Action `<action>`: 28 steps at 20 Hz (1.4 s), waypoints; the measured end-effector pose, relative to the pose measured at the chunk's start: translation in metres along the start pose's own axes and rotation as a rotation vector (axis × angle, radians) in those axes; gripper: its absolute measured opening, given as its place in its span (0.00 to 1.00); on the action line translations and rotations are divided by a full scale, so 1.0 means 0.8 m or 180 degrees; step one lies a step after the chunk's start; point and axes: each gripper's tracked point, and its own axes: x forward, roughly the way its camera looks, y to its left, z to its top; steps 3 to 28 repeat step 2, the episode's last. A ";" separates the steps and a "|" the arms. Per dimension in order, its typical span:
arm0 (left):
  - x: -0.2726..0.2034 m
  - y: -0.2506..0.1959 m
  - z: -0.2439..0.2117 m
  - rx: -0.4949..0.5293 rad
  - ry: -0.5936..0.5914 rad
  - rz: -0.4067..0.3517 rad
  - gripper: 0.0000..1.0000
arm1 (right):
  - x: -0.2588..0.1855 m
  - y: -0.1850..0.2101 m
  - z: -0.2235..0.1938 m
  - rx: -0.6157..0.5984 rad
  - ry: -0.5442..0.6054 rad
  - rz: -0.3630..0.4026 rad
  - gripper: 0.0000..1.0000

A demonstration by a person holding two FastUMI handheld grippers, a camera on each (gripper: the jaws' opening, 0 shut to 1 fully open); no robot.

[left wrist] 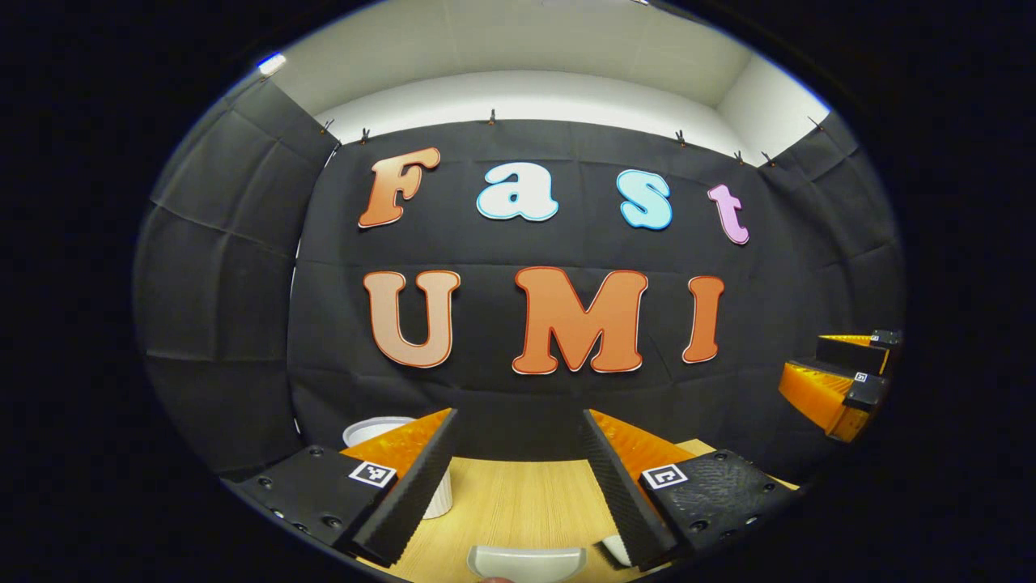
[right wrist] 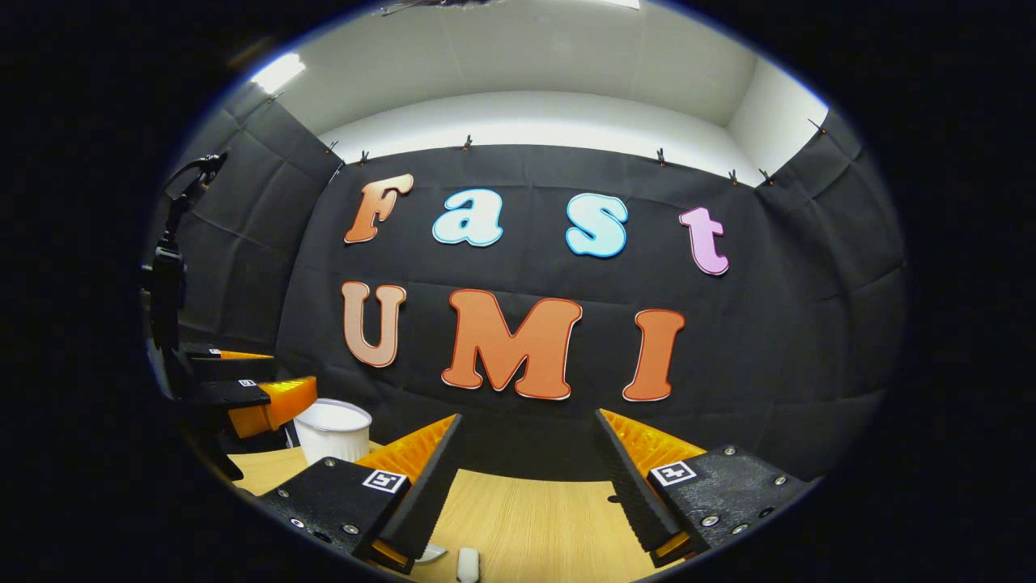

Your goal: Pick up the small broom and dustpan from the desktop, sweep the trash into the dustpan with the broom, and then empty the trash into the garbage bin.

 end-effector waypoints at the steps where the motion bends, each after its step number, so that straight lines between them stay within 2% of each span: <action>1: 0.003 -0.002 -0.004 -0.0001 0.0005 -0.0020 0.95 | 0.001 -0.003 -0.001 0.0007 0.0017 -0.0006 0.94; 28: 0.003 -0.004 -0.006 0.0005 0.0020 -0.0019 0.94 | 0.003 -0.005 -0.004 0.0005 0.0040 -0.0030 0.94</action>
